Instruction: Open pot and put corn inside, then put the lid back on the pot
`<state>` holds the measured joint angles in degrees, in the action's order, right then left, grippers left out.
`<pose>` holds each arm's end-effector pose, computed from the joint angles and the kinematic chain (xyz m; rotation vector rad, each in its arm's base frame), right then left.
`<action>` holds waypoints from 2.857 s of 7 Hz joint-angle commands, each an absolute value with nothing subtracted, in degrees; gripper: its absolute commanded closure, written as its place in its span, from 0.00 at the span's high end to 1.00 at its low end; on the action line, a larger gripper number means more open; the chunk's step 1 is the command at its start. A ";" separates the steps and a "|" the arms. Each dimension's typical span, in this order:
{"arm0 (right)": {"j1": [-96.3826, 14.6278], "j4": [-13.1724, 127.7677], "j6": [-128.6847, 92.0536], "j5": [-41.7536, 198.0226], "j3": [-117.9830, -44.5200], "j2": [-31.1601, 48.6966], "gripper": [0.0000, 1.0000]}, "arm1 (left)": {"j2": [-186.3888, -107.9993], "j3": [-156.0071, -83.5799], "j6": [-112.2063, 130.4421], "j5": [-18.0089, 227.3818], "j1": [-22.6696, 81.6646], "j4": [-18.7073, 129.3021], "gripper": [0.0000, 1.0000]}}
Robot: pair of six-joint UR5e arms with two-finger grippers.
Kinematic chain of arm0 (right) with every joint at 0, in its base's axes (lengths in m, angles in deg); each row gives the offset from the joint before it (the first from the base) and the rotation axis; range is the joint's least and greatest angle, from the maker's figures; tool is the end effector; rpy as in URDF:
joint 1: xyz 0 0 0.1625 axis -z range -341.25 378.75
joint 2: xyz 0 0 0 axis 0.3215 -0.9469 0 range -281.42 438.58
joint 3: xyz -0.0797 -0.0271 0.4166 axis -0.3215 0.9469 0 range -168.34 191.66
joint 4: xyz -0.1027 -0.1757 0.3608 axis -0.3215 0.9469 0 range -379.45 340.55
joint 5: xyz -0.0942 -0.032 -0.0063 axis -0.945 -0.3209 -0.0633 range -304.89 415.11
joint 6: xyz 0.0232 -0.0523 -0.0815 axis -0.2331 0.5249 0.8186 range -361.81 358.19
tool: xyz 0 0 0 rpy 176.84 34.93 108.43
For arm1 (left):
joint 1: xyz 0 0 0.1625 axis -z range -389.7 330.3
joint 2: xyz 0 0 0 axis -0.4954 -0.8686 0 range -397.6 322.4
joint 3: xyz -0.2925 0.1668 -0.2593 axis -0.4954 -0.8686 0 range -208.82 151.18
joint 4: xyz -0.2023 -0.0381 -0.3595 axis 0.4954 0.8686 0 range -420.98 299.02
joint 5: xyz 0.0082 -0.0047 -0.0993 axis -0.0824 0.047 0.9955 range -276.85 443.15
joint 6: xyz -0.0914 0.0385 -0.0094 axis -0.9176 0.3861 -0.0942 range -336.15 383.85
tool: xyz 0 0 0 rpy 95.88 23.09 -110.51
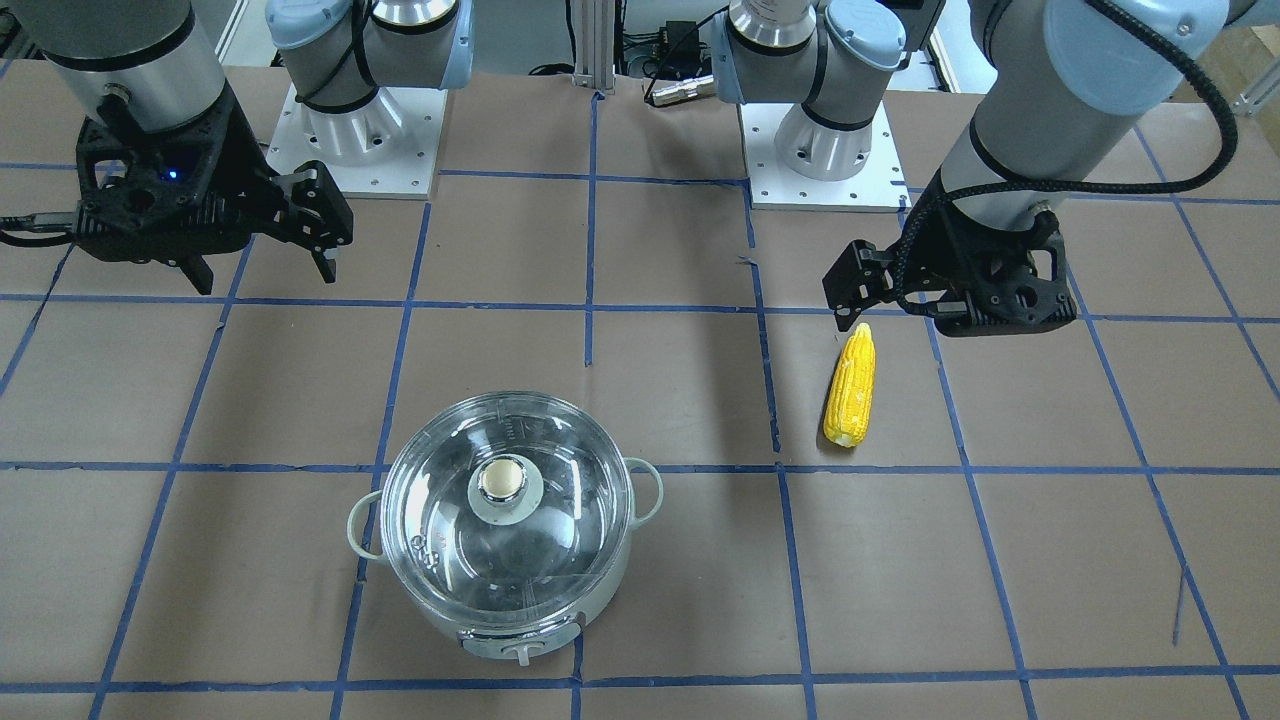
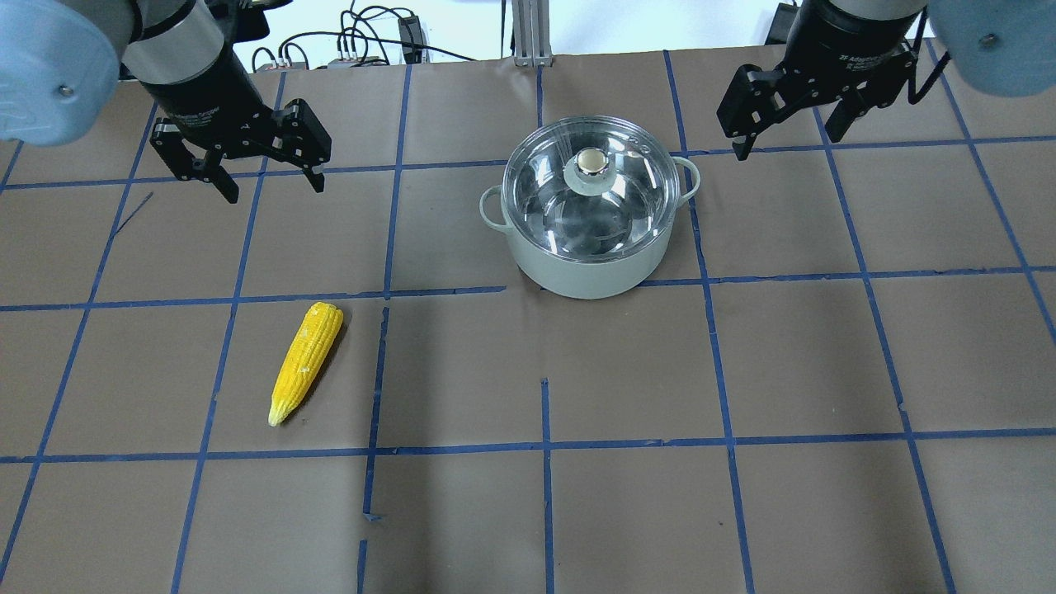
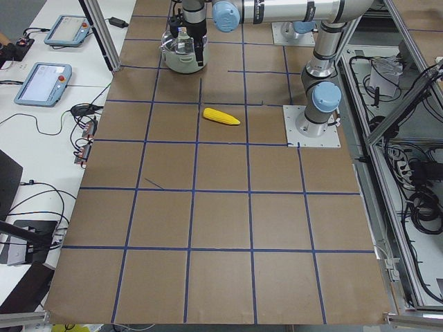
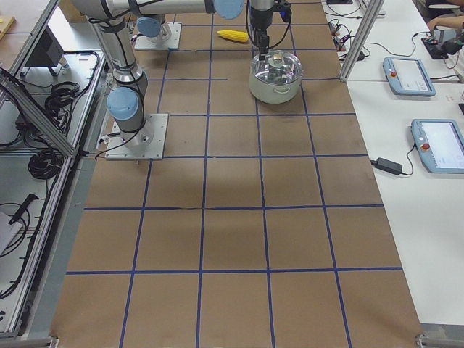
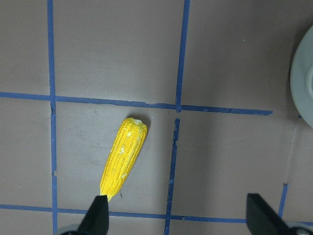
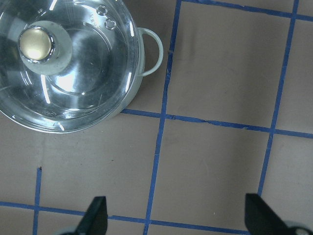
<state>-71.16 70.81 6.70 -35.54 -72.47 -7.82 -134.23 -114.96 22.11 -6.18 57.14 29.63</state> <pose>0.1315 -0.5228 0.5072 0.2293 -3.1178 0.0676 -0.1048 -0.5412 0.4604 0.1343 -3.1250 -0.0919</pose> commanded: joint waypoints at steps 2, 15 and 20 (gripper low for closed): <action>-71.16 70.81 6.36 -35.24 -72.63 -7.73 0.99 | -134.54 -114.96 22.09 -6.14 57.14 29.63 1.00; -84.95 84.79 -6.82 -34.71 -58.39 19.33 0.99 | -132.71 -122.13 27.76 -6.93 56.27 28.59 1.00; -85.40 84.61 -5.86 -34.62 -61.12 18.81 0.96 | -132.35 -146.36 43.25 -7.28 56.00 -9.73 1.00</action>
<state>-85.44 84.62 -6.11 -34.65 -60.62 18.98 -132.91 -138.73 39.19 -7.08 56.21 1.76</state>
